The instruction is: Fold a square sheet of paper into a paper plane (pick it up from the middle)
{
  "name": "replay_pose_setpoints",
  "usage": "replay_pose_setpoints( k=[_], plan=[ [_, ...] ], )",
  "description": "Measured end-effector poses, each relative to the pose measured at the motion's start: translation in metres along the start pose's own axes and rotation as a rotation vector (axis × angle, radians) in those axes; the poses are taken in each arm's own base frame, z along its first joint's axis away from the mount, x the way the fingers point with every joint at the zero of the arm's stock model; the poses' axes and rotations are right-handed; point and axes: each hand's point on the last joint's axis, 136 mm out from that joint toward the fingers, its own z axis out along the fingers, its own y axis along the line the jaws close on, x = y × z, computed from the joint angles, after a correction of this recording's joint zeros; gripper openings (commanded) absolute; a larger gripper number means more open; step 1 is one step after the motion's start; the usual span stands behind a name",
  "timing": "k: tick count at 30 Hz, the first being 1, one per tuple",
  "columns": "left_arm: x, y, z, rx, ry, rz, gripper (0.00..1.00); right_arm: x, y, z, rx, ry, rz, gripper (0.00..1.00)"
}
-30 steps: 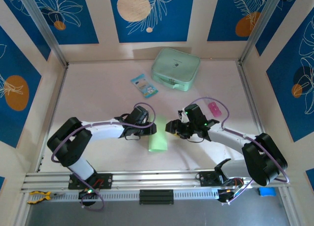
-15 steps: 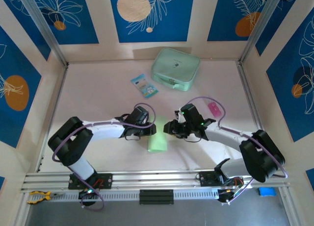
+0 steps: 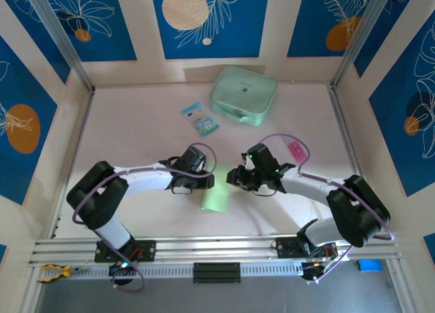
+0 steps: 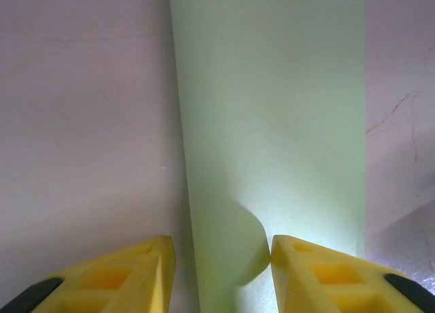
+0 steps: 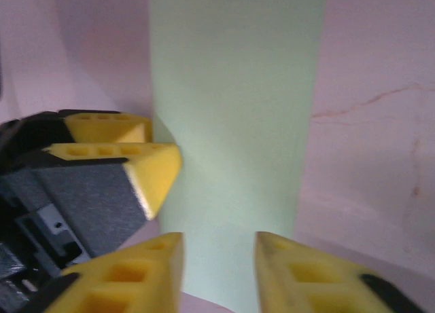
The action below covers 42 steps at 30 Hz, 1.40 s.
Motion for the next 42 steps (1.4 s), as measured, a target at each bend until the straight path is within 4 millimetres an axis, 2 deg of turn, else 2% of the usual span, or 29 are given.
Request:
replay_pose_setpoints(
  k=[3, 8, 13, 14, 17, 21, 26, 31, 32, 34, 36, 39, 42],
  plan=[
    [0.0, 0.001, 0.001, -0.002, 0.003, -0.001, 0.43, 0.002, 0.003, 0.009, -0.002, 0.028, -0.008, 0.21],
    [-0.001, 0.0, 0.001, 0.002, -0.002, -0.021, 0.43, 0.008, 0.002, 0.022, 0.016, 0.065, -0.013, 0.21],
    [-0.002, -0.001, 0.001, 0.012, -0.003, -0.045, 0.43, 0.01, -0.007, 0.028, 0.038, 0.081, -0.006, 0.21],
    [-0.002, -0.001, 0.001, 0.013, -0.001, -0.046, 0.43, 0.01, -0.009, 0.03, 0.04, 0.089, -0.01, 0.18],
    [-0.001, -0.002, 0.001, 0.022, 0.002, -0.048, 0.44, 0.009, -0.019, 0.034, 0.052, 0.115, -0.023, 0.17],
    [-0.001, -0.003, 0.001, 0.031, 0.002, -0.053, 0.45, 0.006, -0.03, 0.036, 0.067, 0.142, -0.047, 0.17],
    [-0.001, -0.005, 0.002, 0.045, 0.002, -0.055, 0.46, 0.003, -0.032, 0.035, 0.07, 0.169, -0.087, 0.17],
    [0.0, -0.008, 0.001, 0.063, 0.008, -0.054, 0.51, 0.001, -0.031, 0.037, 0.076, 0.196, -0.125, 0.17],
    [0.0, -0.009, 0.001, 0.068, 0.01, -0.053, 0.53, 0.001, -0.031, 0.037, 0.078, 0.205, -0.134, 0.17],
    [-0.002, -0.013, 0.0, 0.091, 0.008, -0.046, 0.65, 0.0, -0.03, 0.038, 0.084, 0.217, -0.155, 0.18],
    [-0.005, -0.017, -0.005, 0.126, -0.008, -0.043, 0.73, -0.002, -0.029, 0.038, 0.09, 0.229, -0.179, 0.18],
    [-0.012, -0.018, -0.025, 0.206, -0.064, -0.049, 0.88, -0.006, -0.028, 0.042, 0.097, 0.246, -0.215, 0.15],
    [-0.022, -0.012, -0.046, 0.255, -0.13, -0.06, 0.89, -0.012, -0.026, 0.046, 0.103, 0.259, -0.235, 0.14]
  ],
)
